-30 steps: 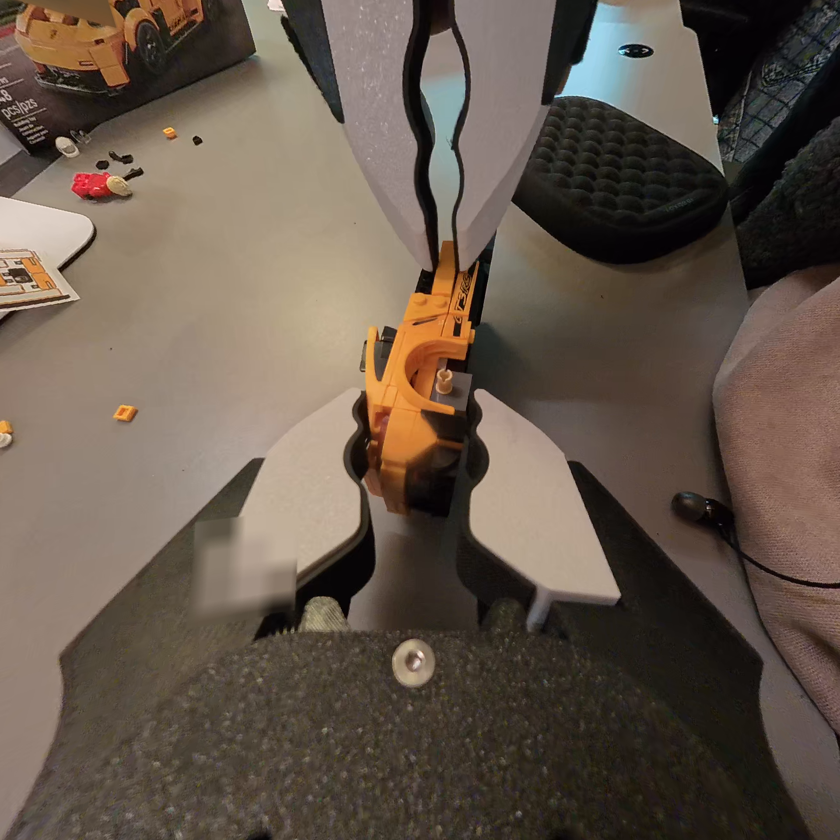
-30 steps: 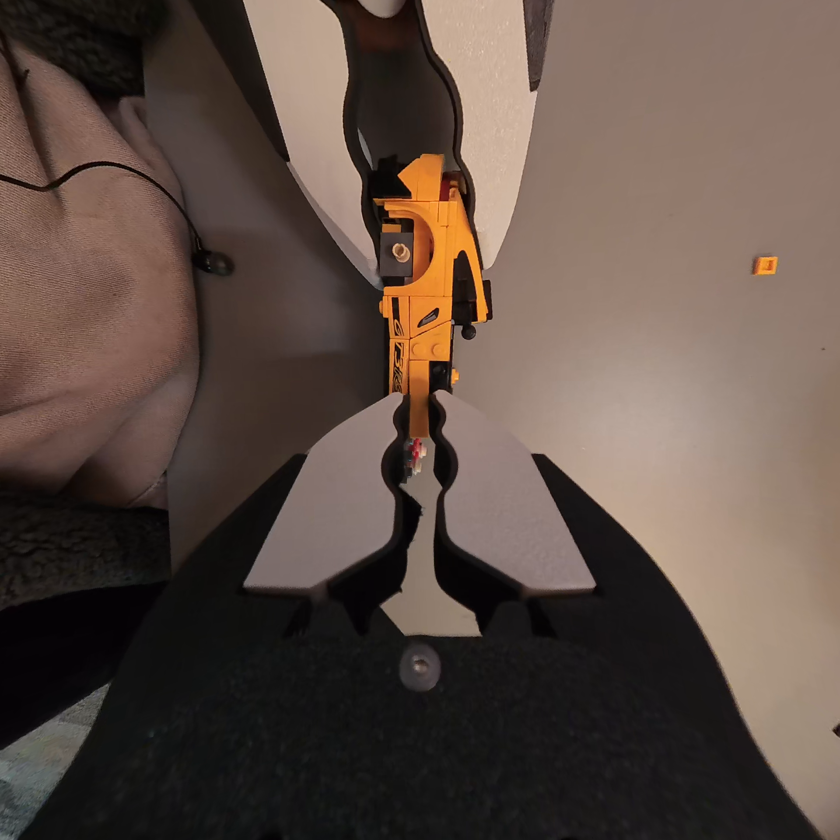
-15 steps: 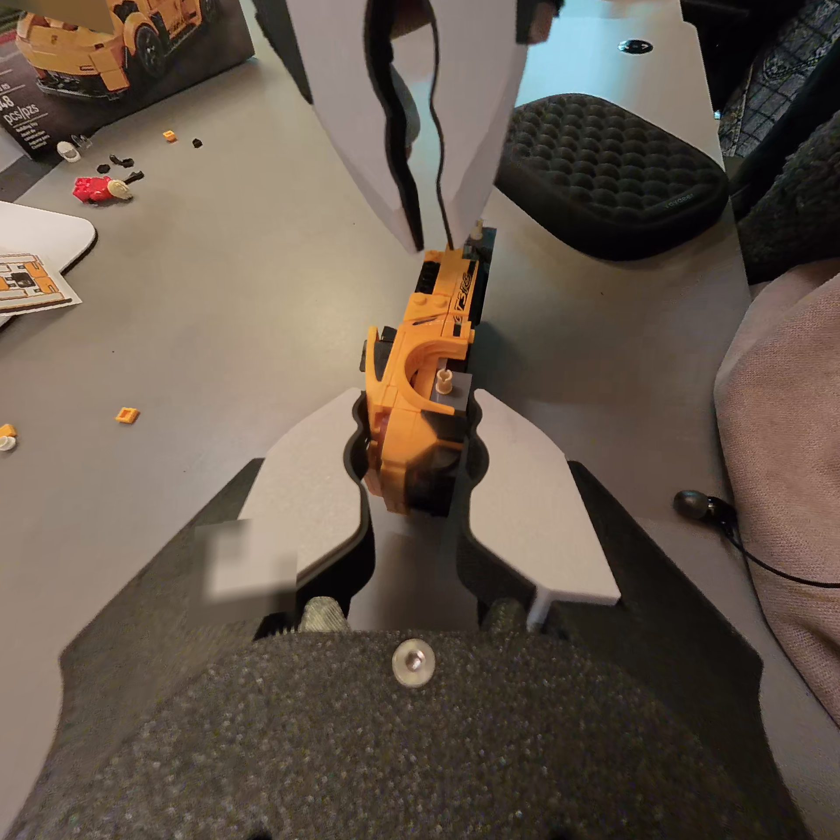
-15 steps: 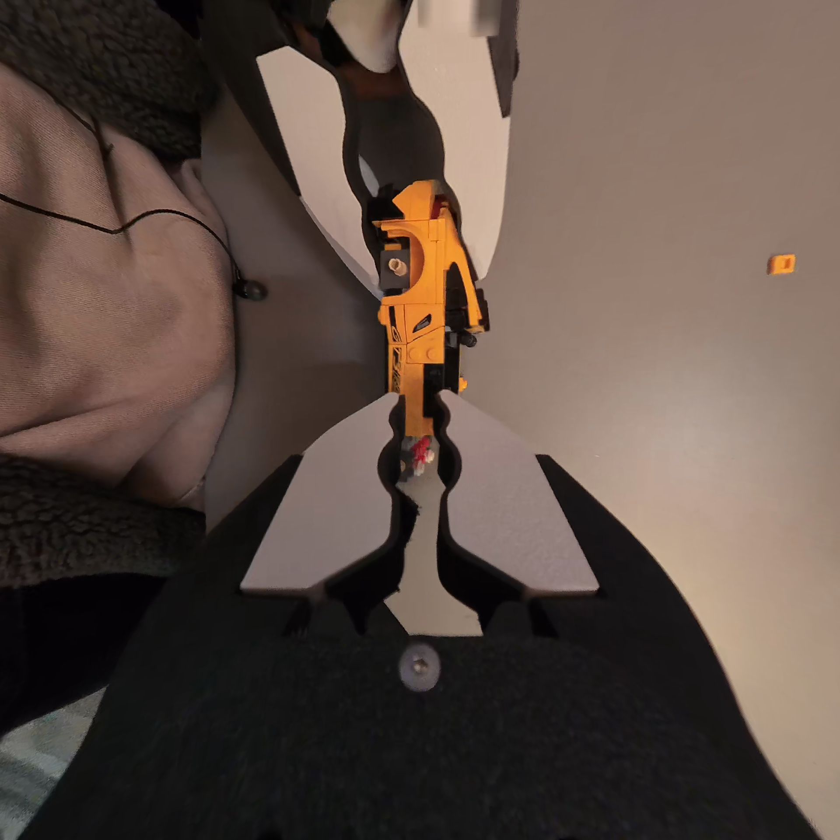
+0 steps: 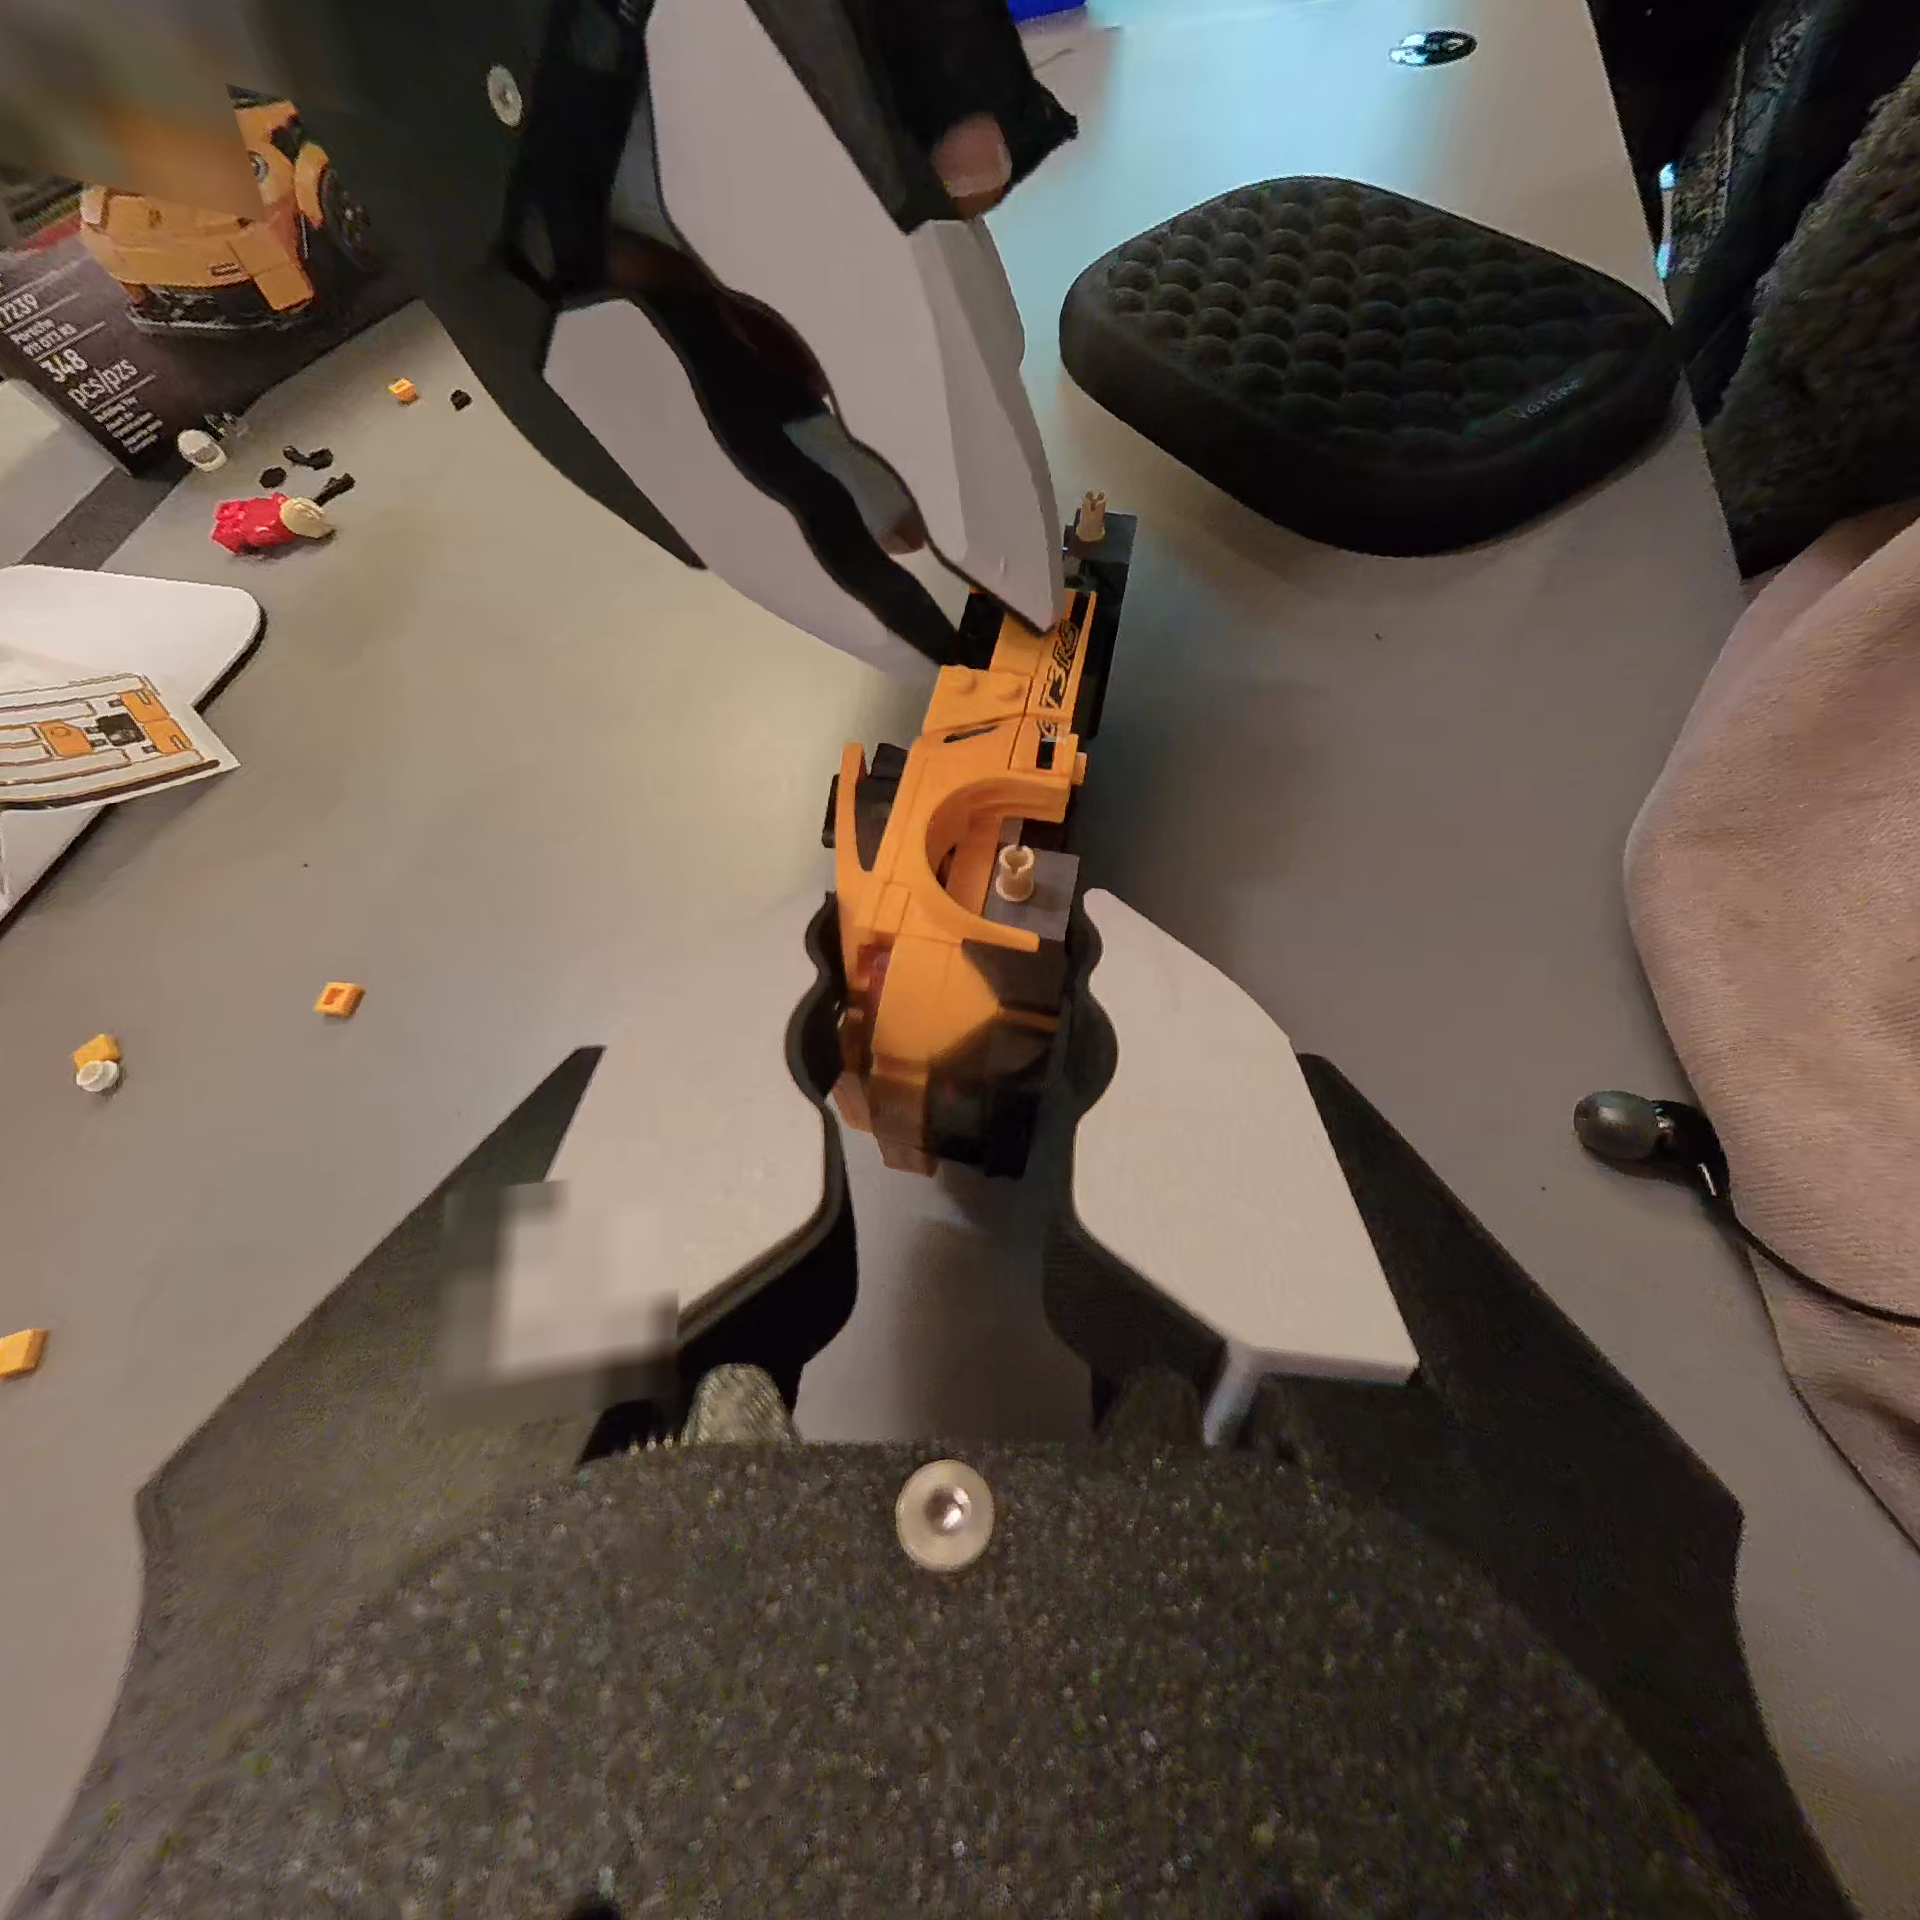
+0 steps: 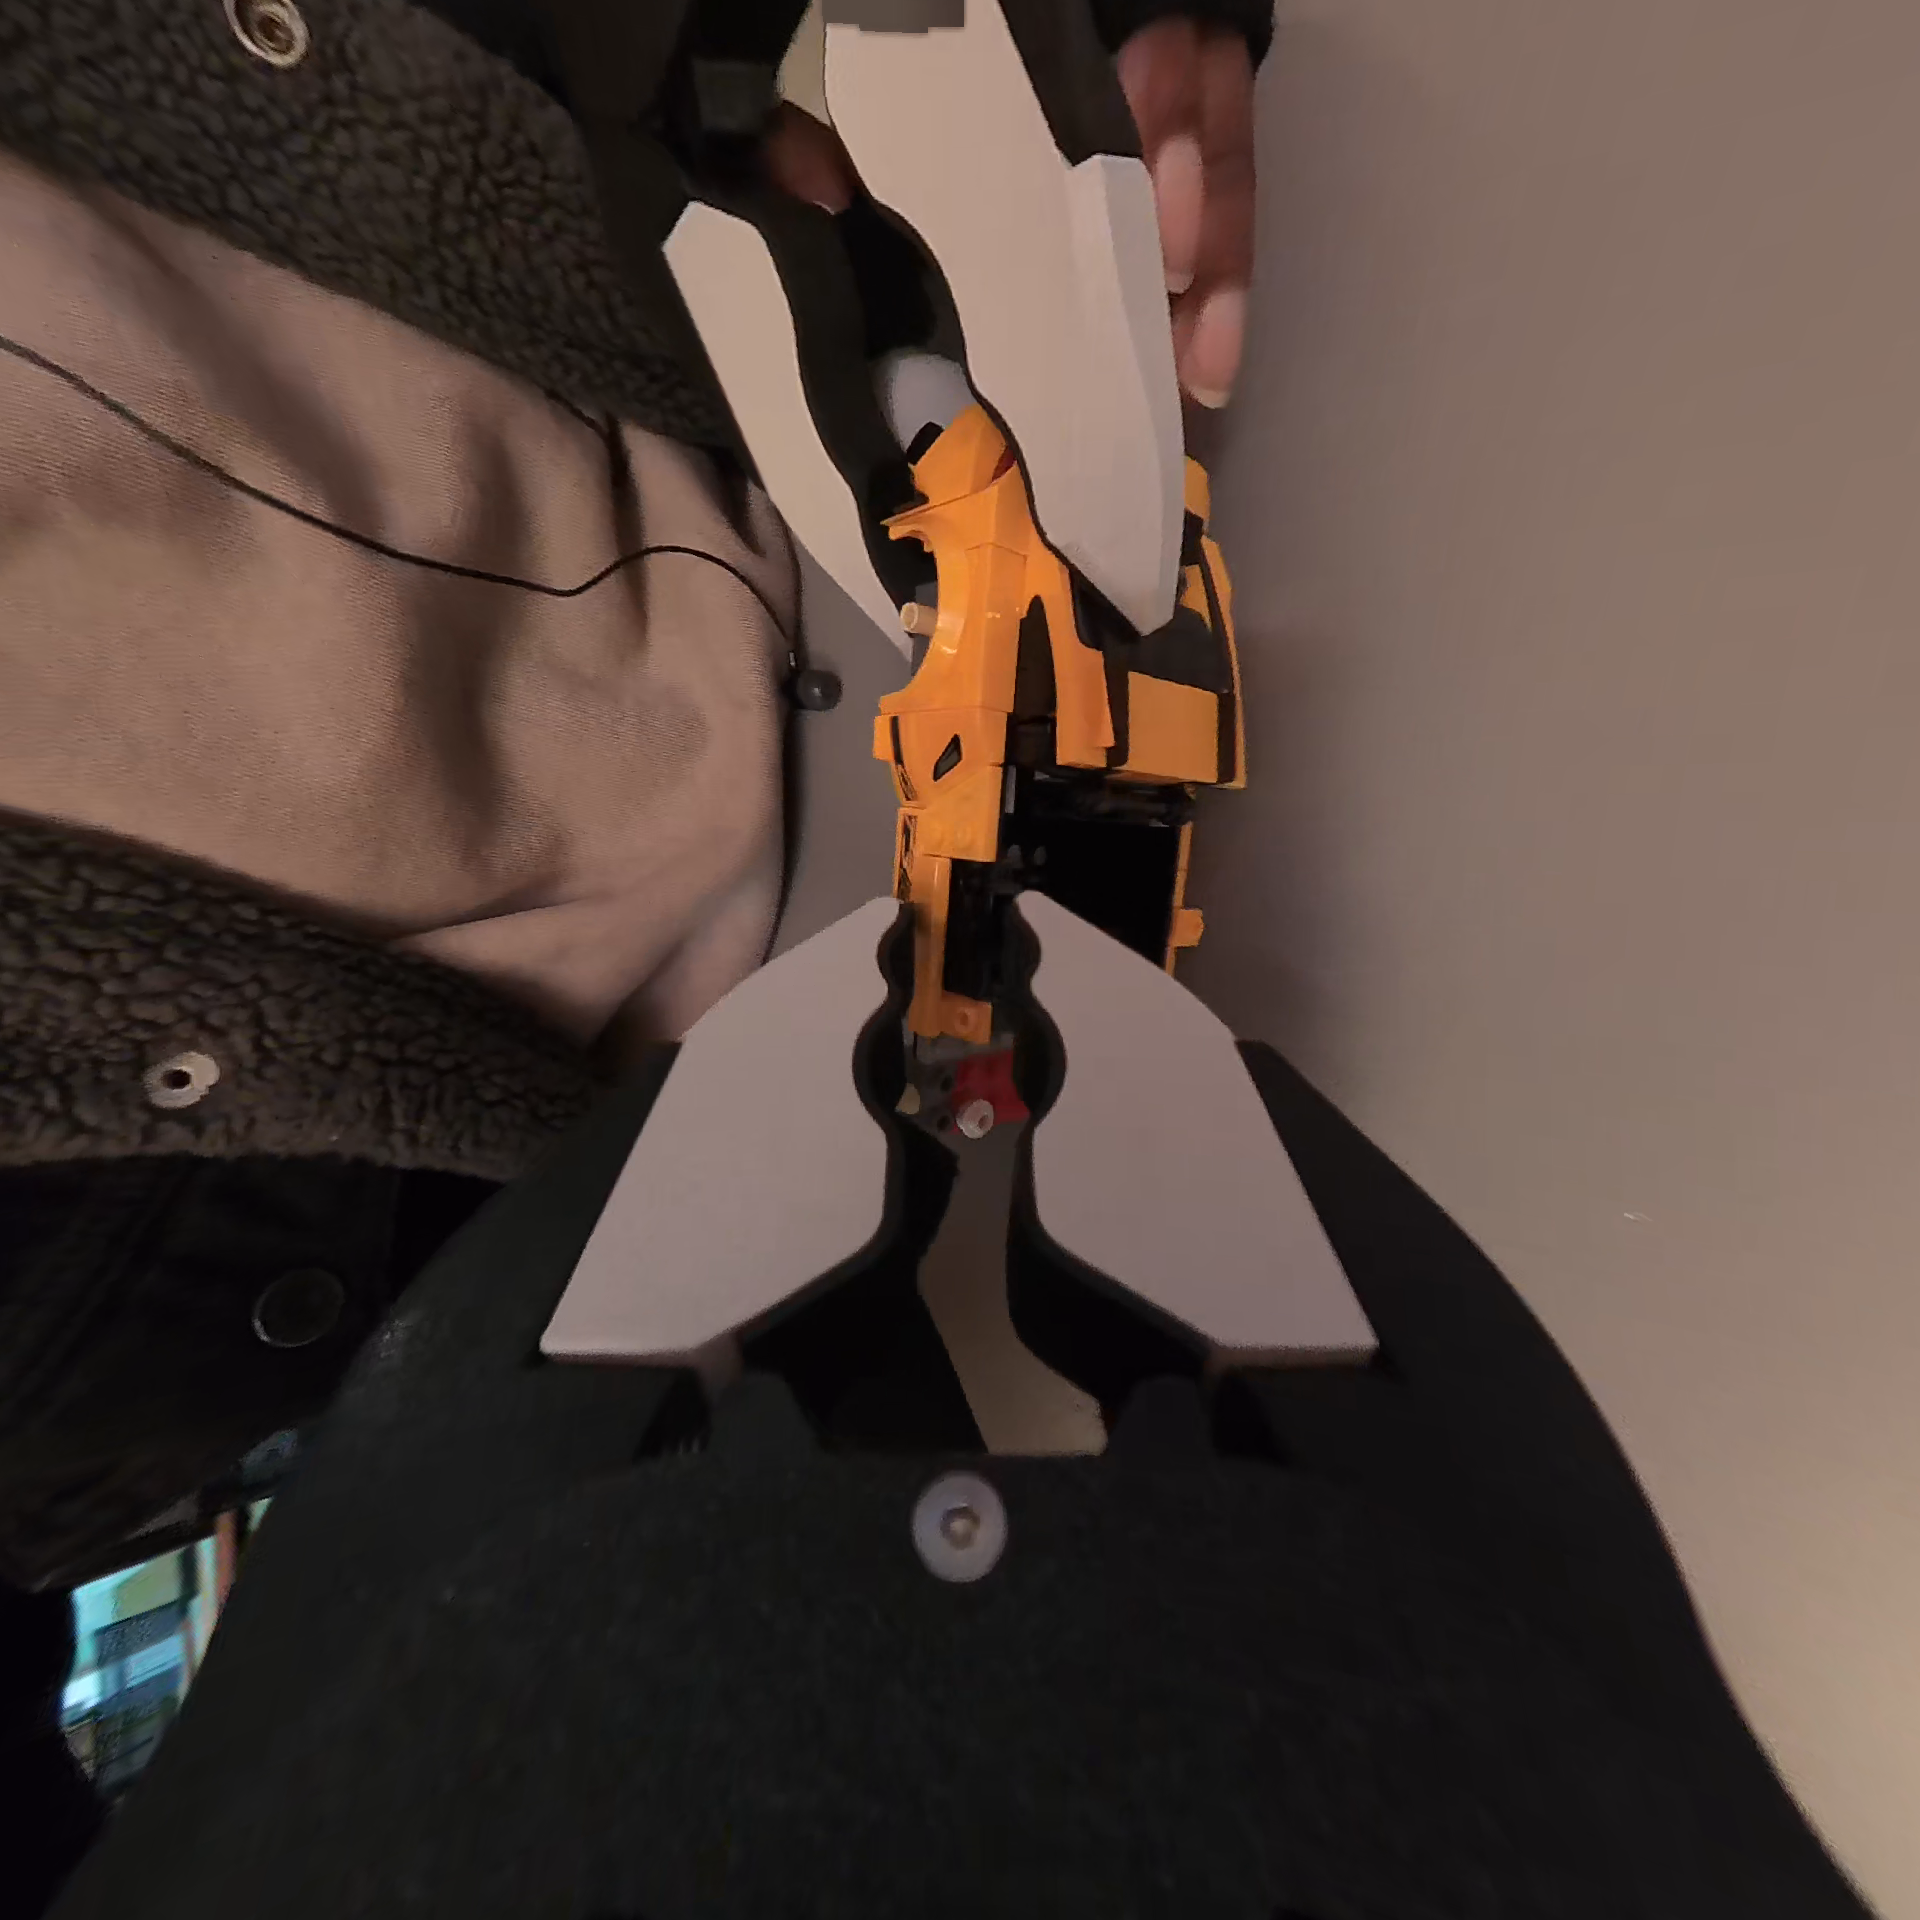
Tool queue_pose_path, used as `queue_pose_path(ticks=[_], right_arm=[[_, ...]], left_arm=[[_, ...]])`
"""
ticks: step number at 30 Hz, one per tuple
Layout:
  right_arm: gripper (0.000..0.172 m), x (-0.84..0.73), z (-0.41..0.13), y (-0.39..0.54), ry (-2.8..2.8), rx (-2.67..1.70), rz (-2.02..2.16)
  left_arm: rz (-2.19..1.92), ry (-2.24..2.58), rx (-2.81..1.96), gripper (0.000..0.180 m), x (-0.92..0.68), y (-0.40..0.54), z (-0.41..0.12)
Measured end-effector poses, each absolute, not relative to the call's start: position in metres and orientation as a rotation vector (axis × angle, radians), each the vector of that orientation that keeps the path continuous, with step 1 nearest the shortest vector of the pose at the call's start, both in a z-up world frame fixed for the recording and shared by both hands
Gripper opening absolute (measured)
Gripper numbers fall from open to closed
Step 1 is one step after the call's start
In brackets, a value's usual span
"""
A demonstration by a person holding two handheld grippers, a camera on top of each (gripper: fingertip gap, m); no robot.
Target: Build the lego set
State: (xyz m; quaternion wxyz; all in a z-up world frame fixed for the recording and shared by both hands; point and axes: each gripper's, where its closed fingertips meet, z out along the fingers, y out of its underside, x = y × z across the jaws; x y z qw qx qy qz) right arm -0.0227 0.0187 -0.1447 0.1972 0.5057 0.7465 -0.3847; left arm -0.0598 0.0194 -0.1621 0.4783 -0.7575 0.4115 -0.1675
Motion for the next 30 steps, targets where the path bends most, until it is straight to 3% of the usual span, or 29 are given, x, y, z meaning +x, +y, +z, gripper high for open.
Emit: queue_pose_path(ticks=[14, 30], right_arm=[[0.01, -0.021, -0.144, 0.012, 1.751, 1.334, -1.223], [0.007, -0.021, -0.143, 0.009, 1.734, 1.321, -1.264]], left_arm=[[-0.392, 1.029, -1.83, 0.04, -0.06, 0.014, -0.161], [-0.359, 1.057, -1.795, 0.041, -0.061, 0.009, -0.16]])
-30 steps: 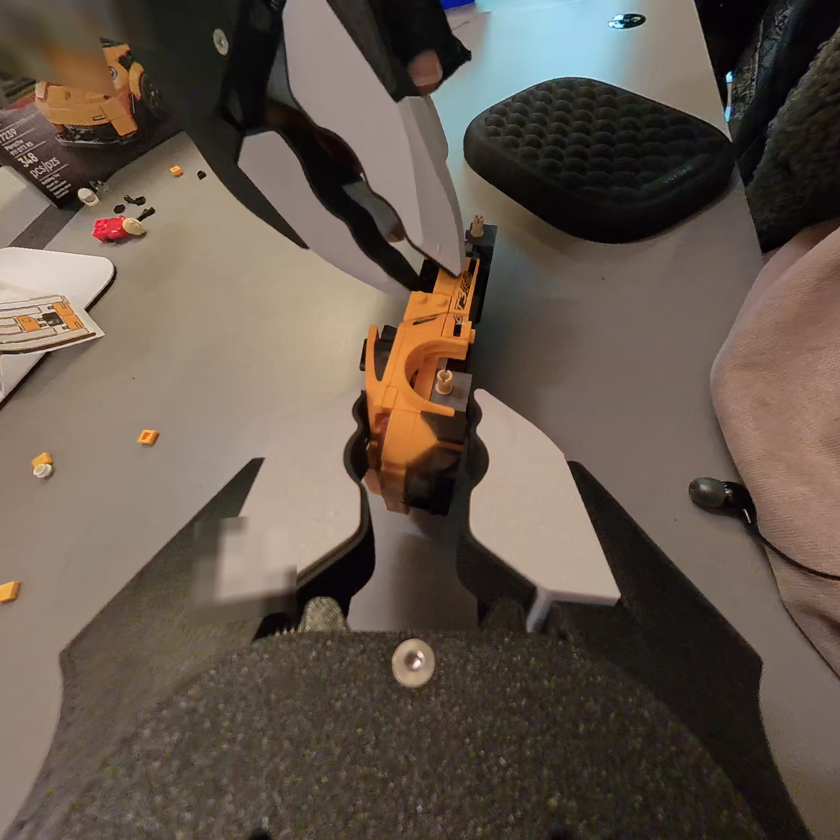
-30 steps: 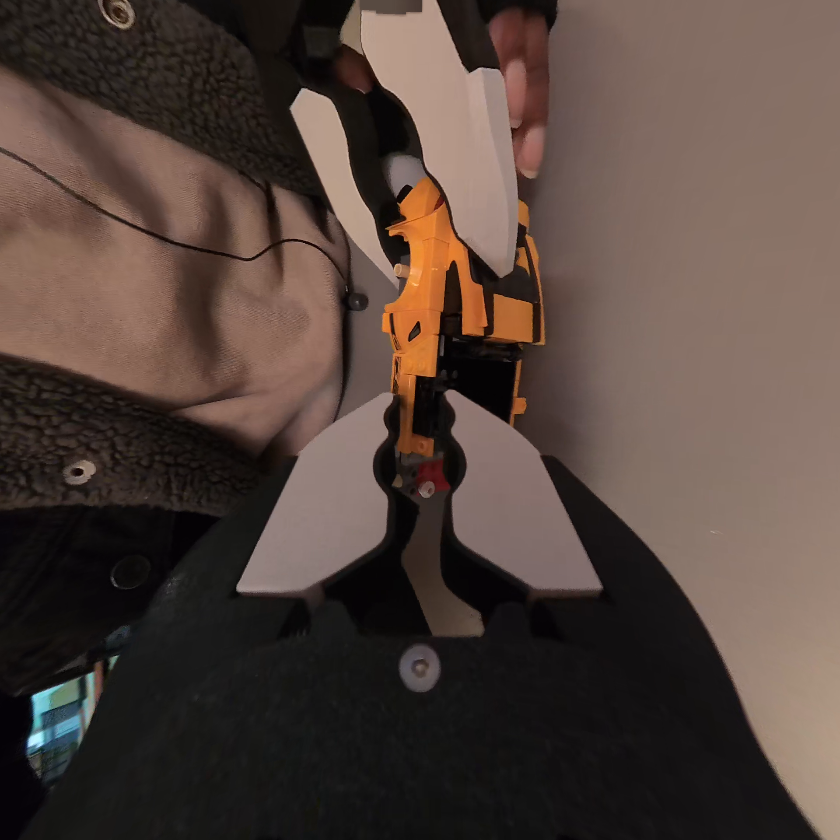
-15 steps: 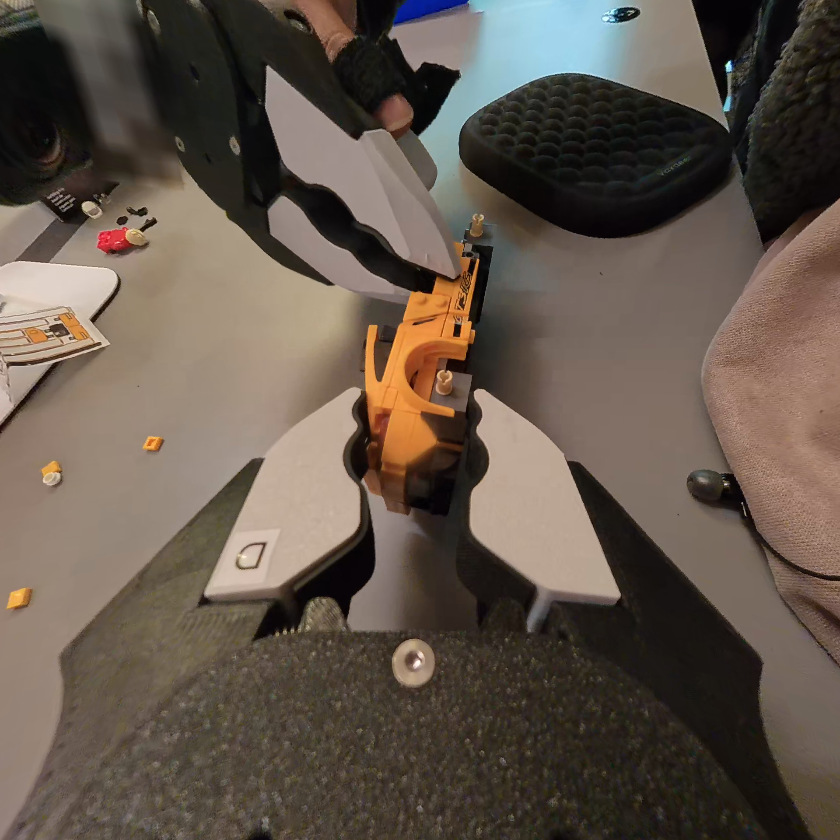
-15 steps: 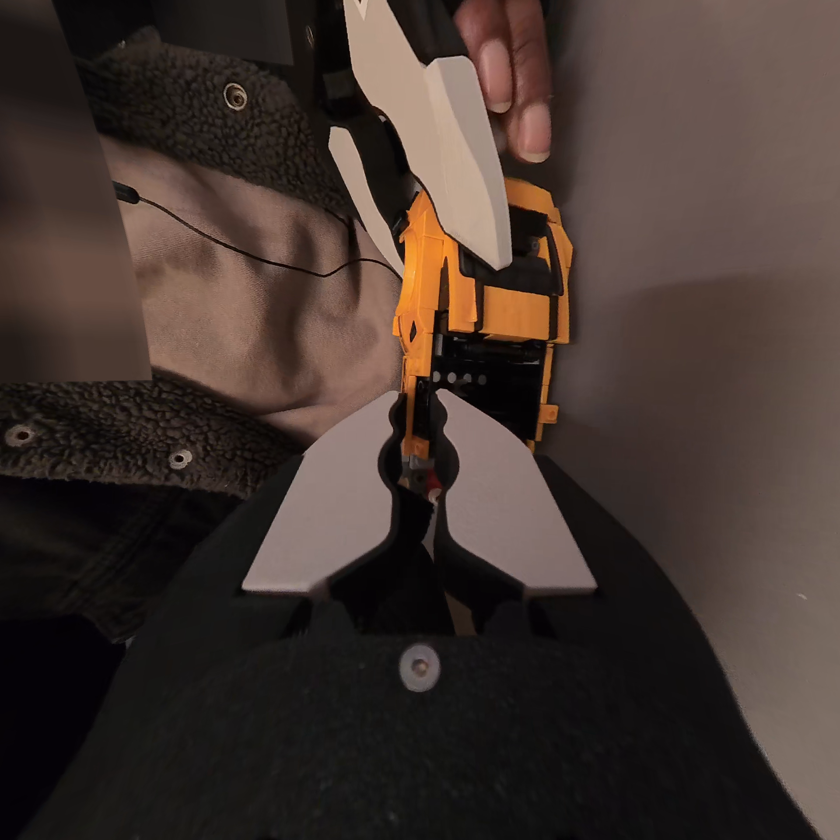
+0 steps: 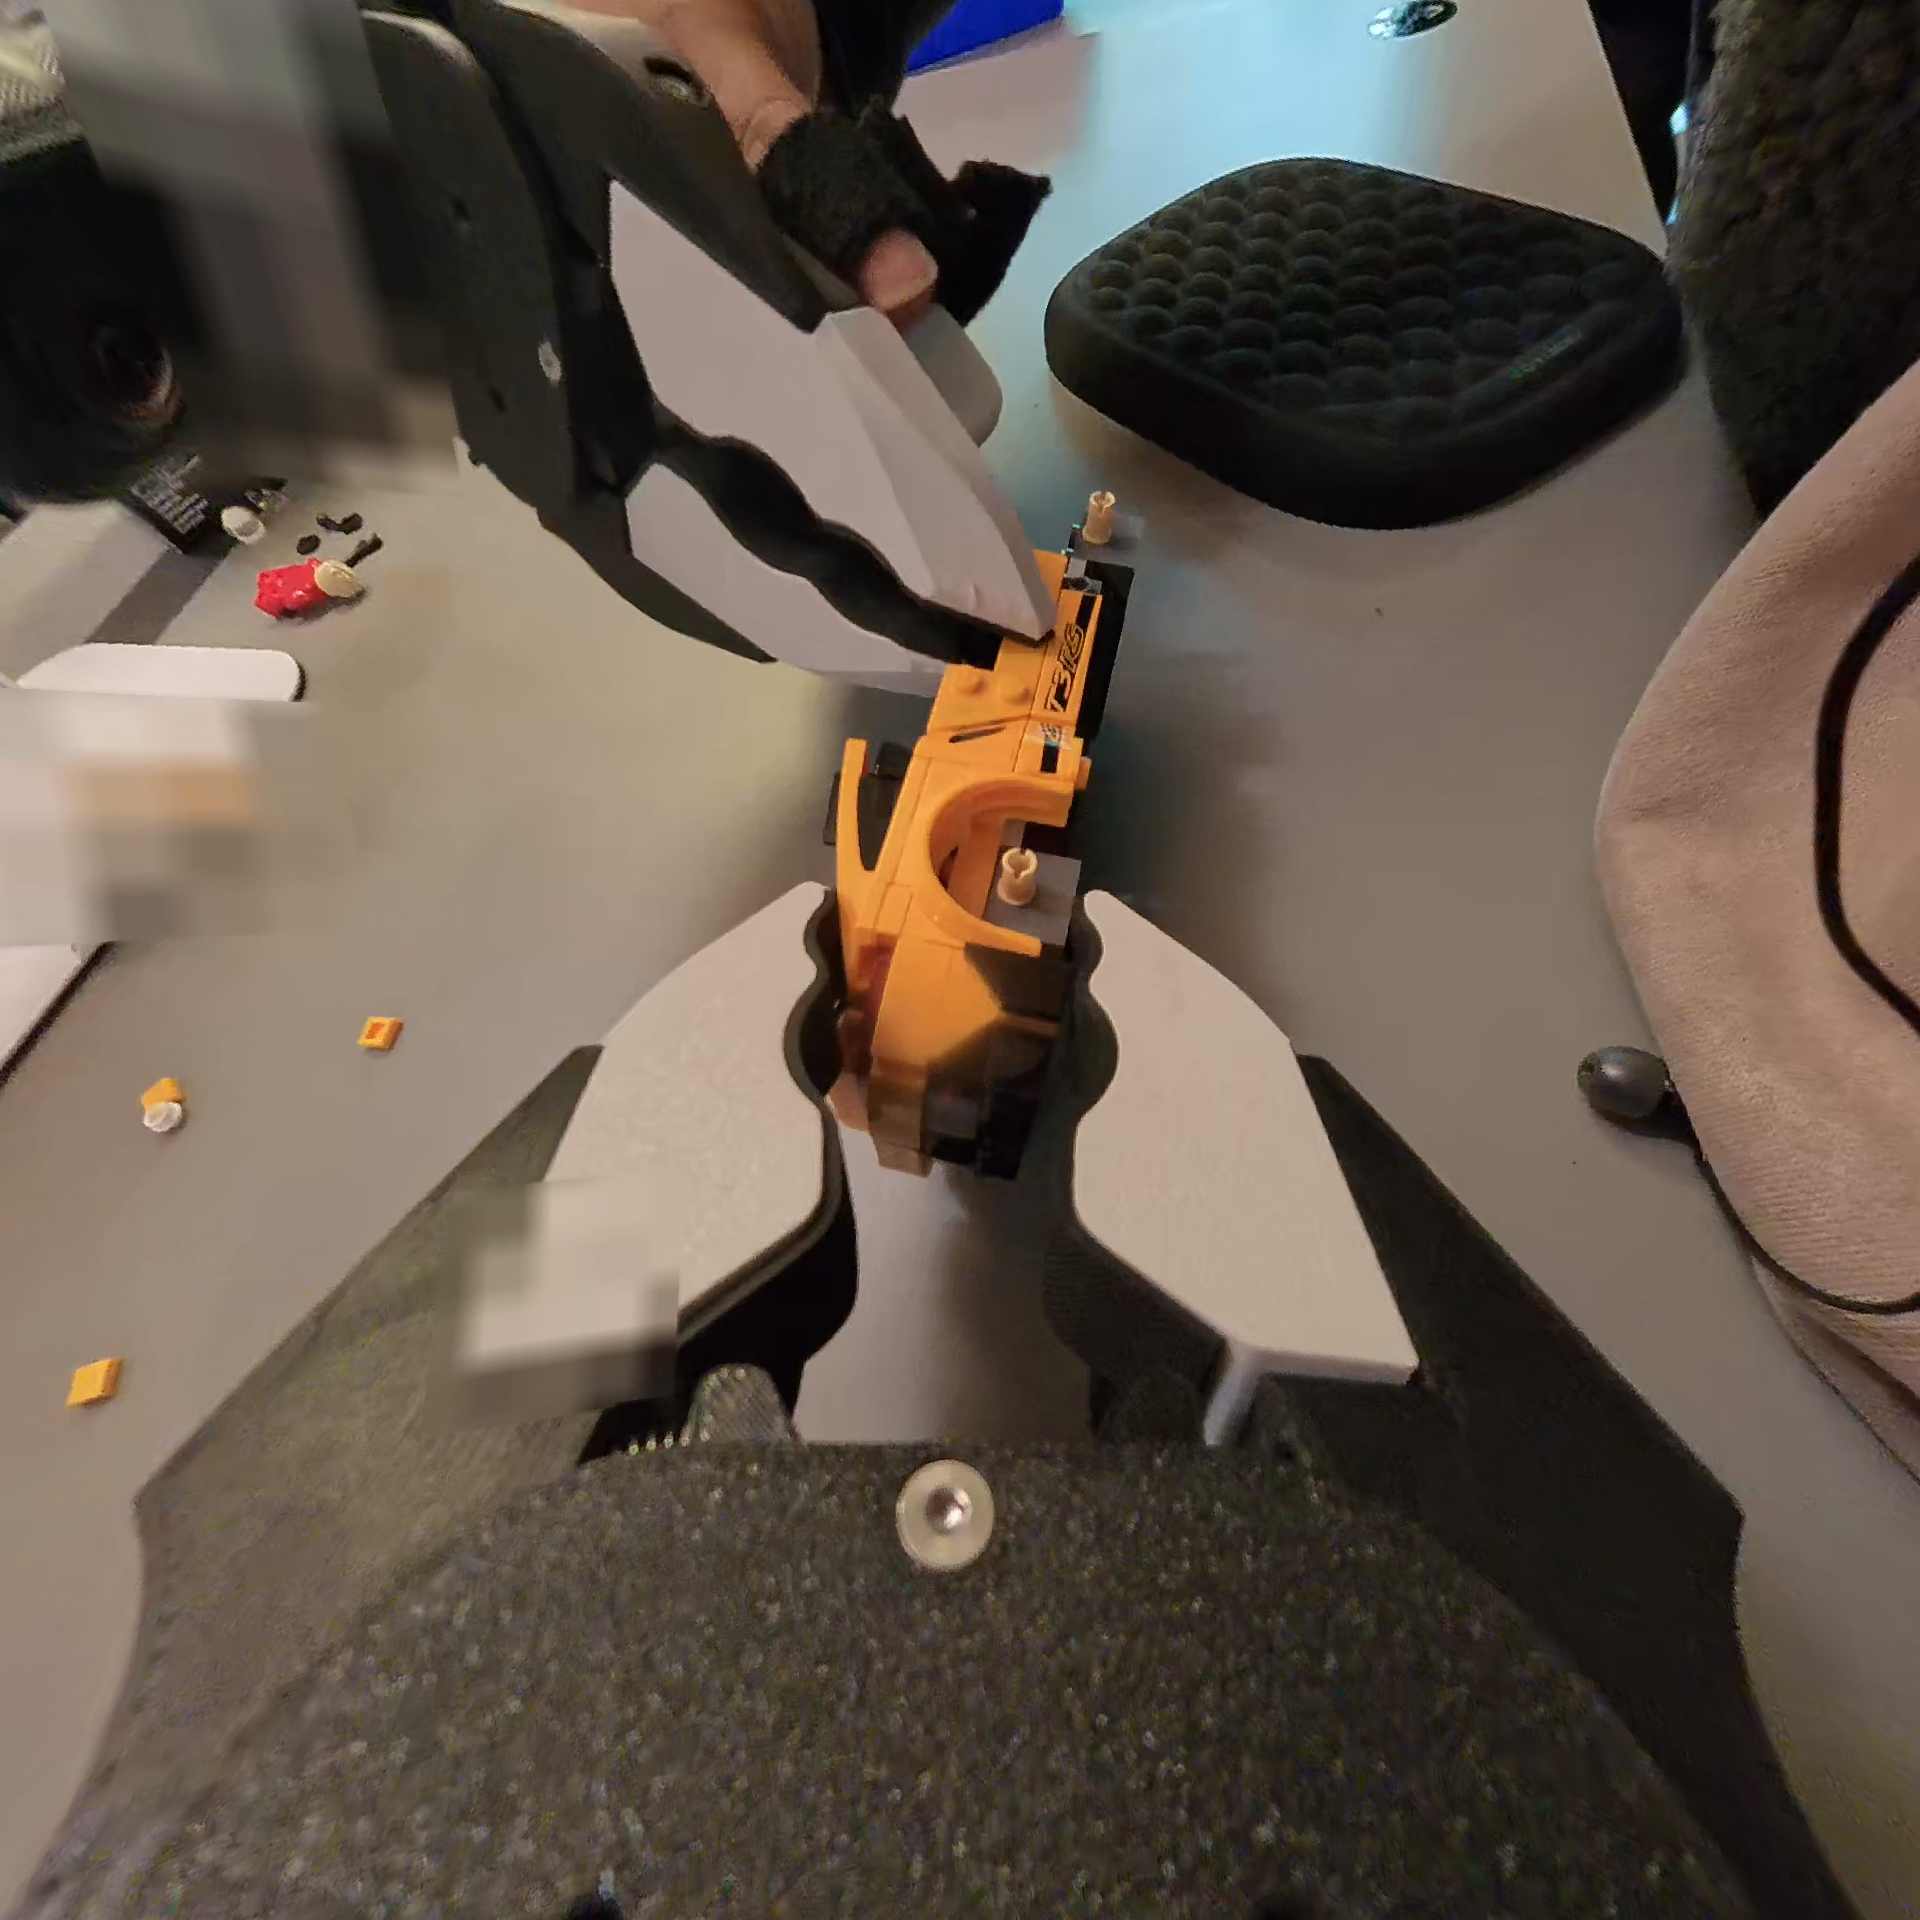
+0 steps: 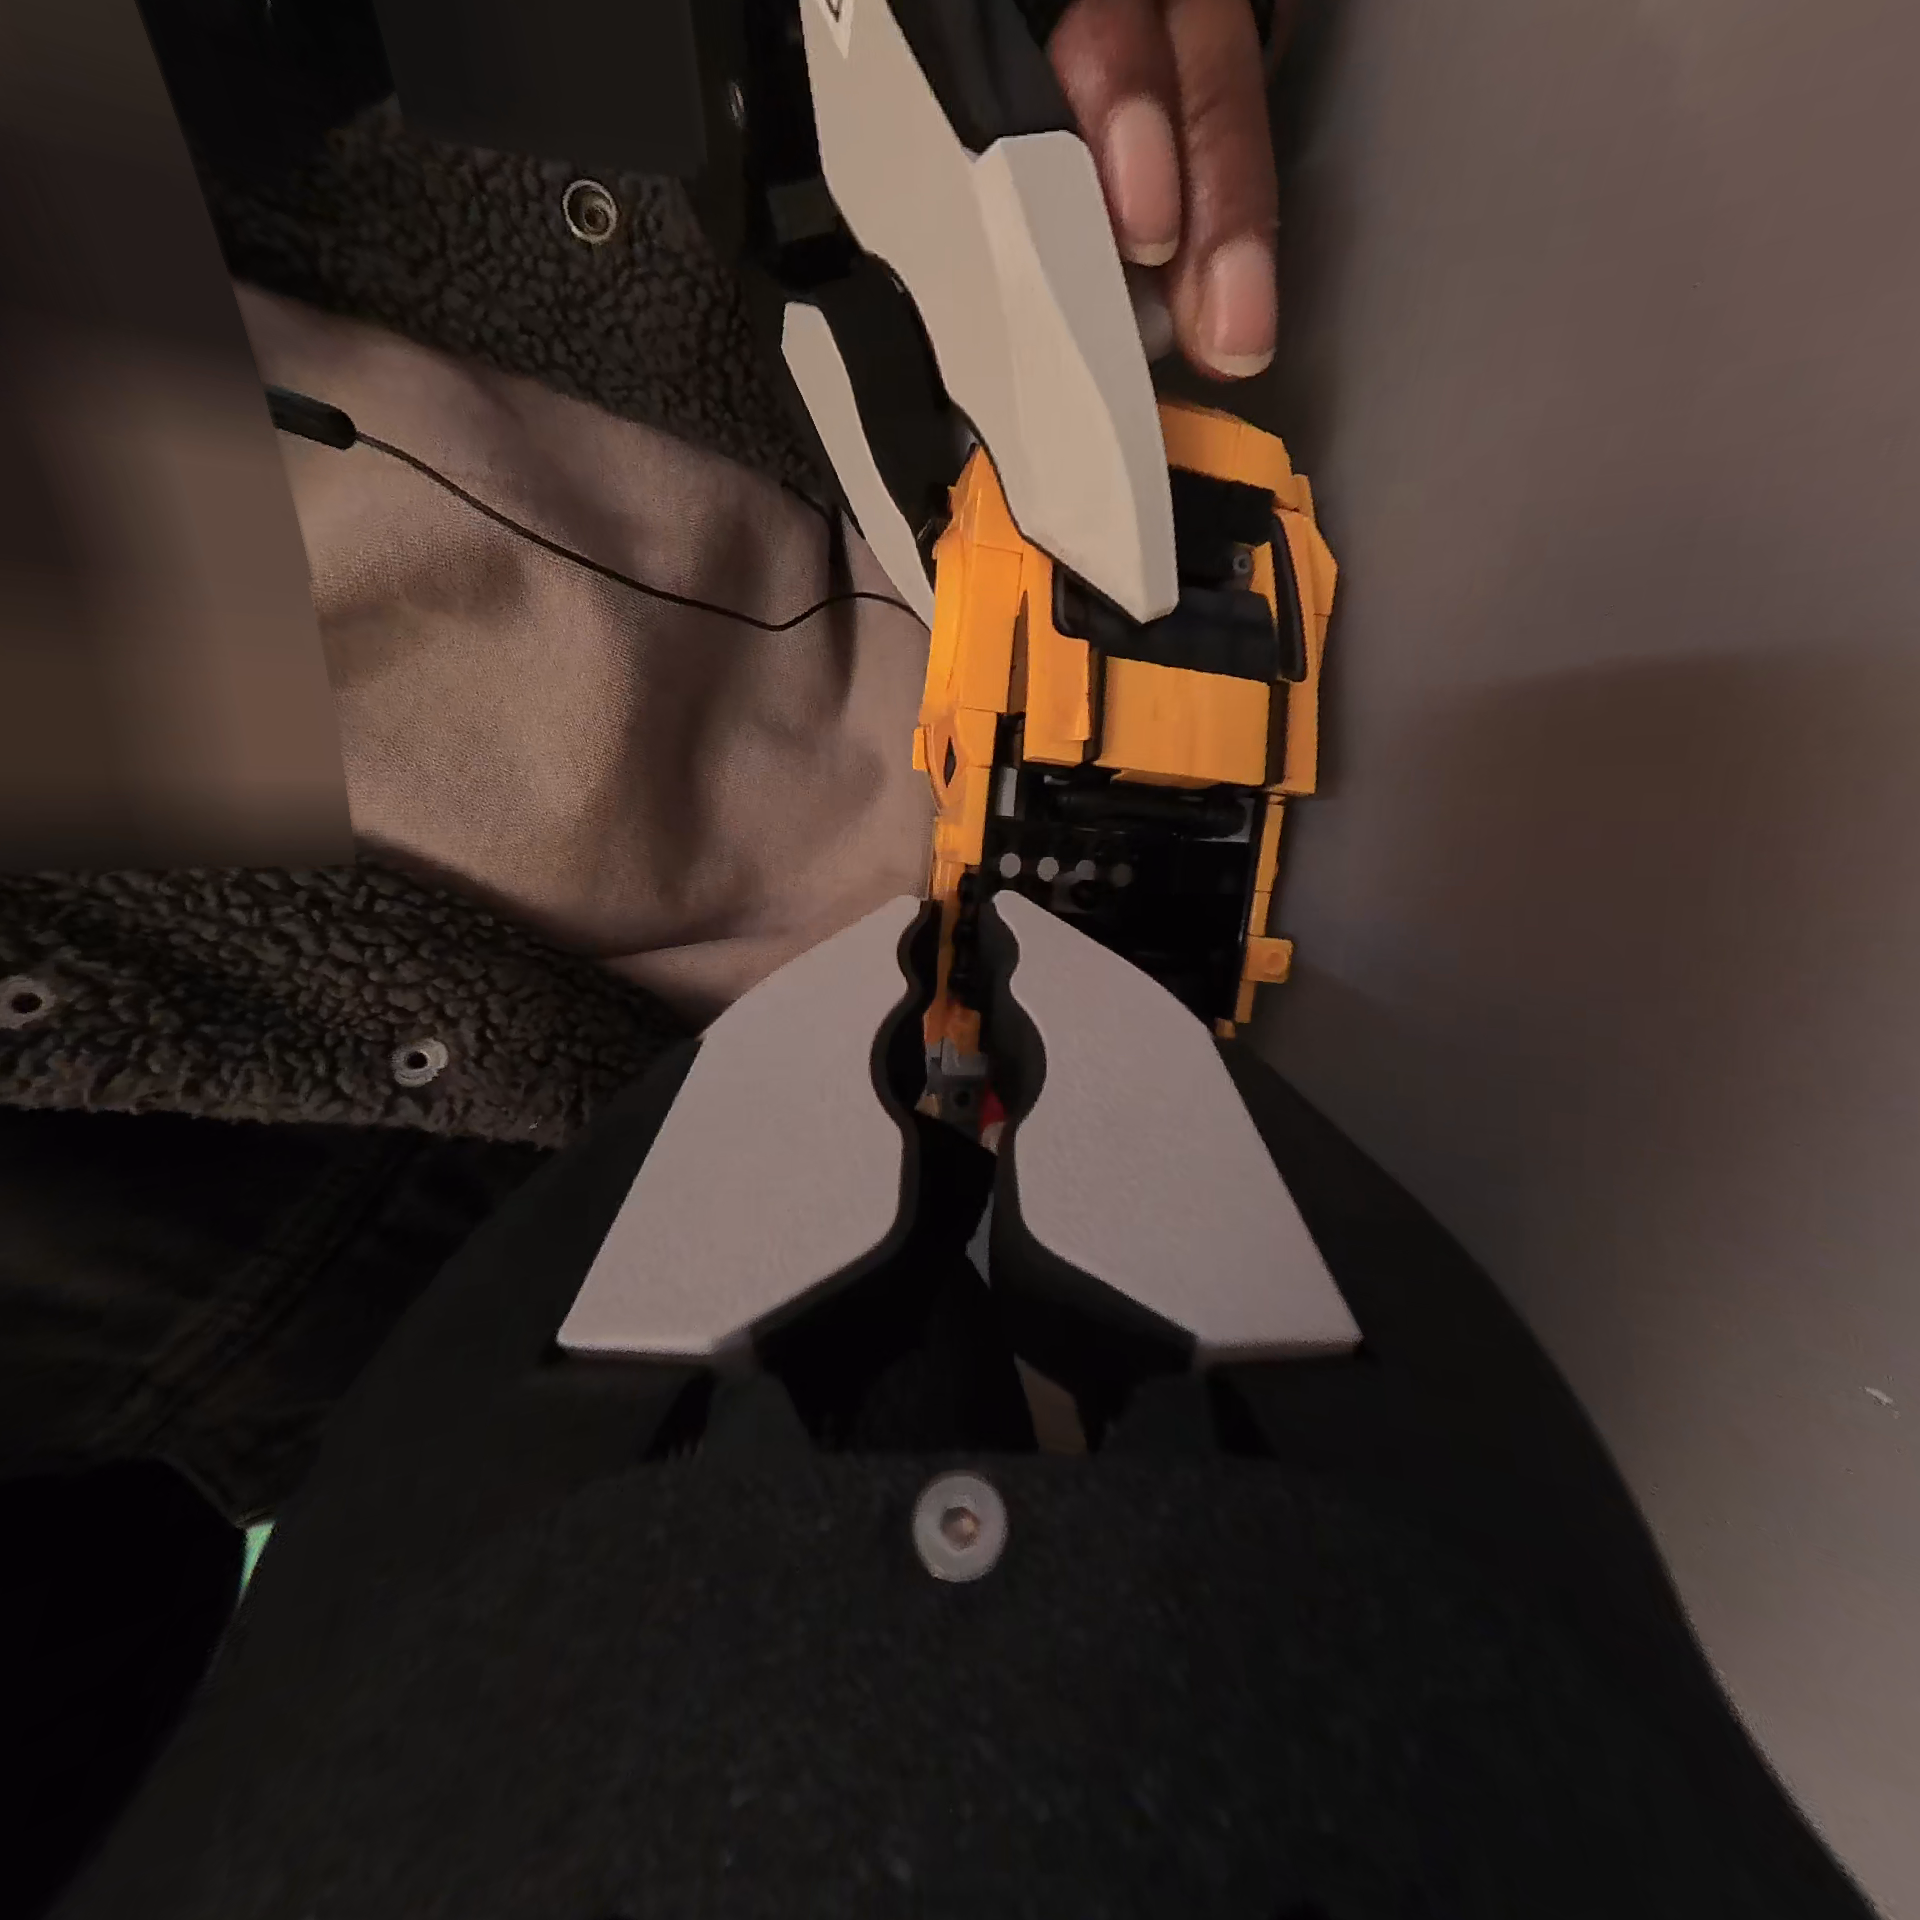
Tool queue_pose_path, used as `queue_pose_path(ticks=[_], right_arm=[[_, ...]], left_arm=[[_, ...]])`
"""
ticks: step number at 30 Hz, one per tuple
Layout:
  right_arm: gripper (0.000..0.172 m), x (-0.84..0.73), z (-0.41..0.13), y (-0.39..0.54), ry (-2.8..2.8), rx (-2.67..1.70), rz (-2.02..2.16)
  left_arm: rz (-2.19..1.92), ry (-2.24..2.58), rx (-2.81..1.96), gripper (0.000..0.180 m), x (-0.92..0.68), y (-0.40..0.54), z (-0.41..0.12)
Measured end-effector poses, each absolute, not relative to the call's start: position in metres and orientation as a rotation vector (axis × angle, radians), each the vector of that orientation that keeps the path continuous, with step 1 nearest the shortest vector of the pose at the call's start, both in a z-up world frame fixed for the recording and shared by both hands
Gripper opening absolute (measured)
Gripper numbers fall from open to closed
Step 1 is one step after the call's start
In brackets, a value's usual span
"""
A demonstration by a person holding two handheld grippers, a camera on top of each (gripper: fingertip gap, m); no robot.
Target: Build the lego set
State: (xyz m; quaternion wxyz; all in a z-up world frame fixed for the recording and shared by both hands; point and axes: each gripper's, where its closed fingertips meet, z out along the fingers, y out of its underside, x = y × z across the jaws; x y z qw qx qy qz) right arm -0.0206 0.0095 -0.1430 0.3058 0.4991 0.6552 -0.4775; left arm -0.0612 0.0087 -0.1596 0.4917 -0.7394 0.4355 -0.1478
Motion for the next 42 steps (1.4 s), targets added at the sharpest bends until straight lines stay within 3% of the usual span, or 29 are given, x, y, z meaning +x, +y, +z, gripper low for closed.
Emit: queue_pose_path(ticks=[12, 18, 27, 32, 38, 42], right_arm=[[0.017, -0.019, -0.142, 0.027, 1.799, 1.371, -1.384], [0.031, -0.015, -0.147, 0.033, 1.825, 1.435, -1.396], [0.061, -0.005, -0.162, 0.023, 1.936, 1.65, -1.481], [0.059, -0.005, -0.163, 0.022, 2.036, 1.705, -1.48], [0.077, -0.003, -0.176, 0.021, 2.251, 1.776, -1.359], [0.078, -0.006, -0.184, 0.017, 2.306, 1.766, -1.349]], left_arm=[[-0.479, 1.003, -1.834, 0.041, -0.065, 0.007, -0.16], [-0.485, 0.996, -1.836, 0.041, -0.066, 0.007, -0.16], [-0.231, 1.13, -1.692, 0.041, -0.064, 0.006, -0.157], [-0.028, 1.244, -1.544, 0.04, -0.059, 0.004, -0.154], [0.111, 1.299, -1.454, 0.04, -0.058, 0.006, -0.153], [0.161, 1.334, -1.399, 0.04, -0.054, 0.005, -0.152]])
